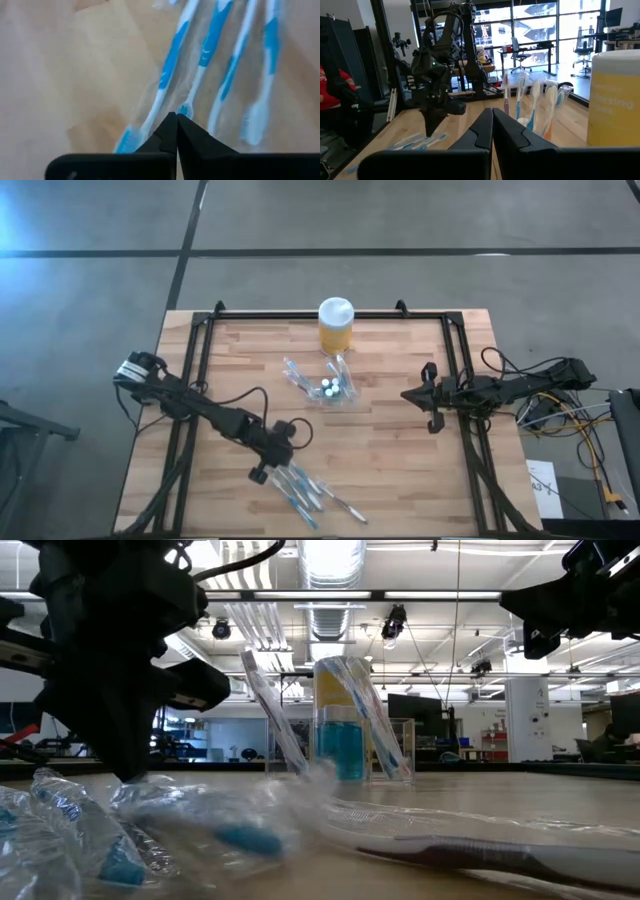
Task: Pick & Place toothbrushing station
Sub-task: Put the blue toothbrush into the transparent organizer
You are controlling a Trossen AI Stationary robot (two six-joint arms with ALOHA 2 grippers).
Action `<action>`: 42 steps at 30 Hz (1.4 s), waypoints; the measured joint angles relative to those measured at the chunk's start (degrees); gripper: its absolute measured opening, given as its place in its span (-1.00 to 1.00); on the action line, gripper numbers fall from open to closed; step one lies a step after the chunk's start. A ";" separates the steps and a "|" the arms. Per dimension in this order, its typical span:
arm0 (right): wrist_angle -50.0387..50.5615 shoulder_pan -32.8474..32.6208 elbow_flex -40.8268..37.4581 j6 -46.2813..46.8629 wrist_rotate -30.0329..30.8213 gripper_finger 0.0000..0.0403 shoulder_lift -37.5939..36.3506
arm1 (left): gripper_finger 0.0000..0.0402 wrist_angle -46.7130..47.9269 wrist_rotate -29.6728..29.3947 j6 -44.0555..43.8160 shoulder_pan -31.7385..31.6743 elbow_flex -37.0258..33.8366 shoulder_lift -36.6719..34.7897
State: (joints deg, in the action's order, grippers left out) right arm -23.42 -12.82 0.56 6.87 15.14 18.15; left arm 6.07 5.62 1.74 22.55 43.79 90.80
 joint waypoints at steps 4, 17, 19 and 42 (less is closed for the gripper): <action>-0.02 0.00 0.00 0.02 0.00 -0.96 0.00 | -0.98 1.84 -3.14 1.44 -0.20 -0.04 -1.82; -0.12 0.00 -0.02 1.41 -0.04 -0.96 0.27 | -0.99 13.31 -12.68 1.61 -1.67 -0.11 -15.82; 0.02 0.00 -0.02 2.82 -0.08 -0.96 0.74 | -0.99 13.26 -13.21 1.61 -1.99 -0.11 -17.04; -5.01 0.00 4.56 12.22 6.69 -0.96 23.37 | -0.72 10.77 -9.07 -2.21 -6.36 -3.54 -14.89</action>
State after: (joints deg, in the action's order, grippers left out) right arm -28.42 -12.82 5.12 19.09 21.82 41.52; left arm 16.84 -3.45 -0.47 16.19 40.25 75.91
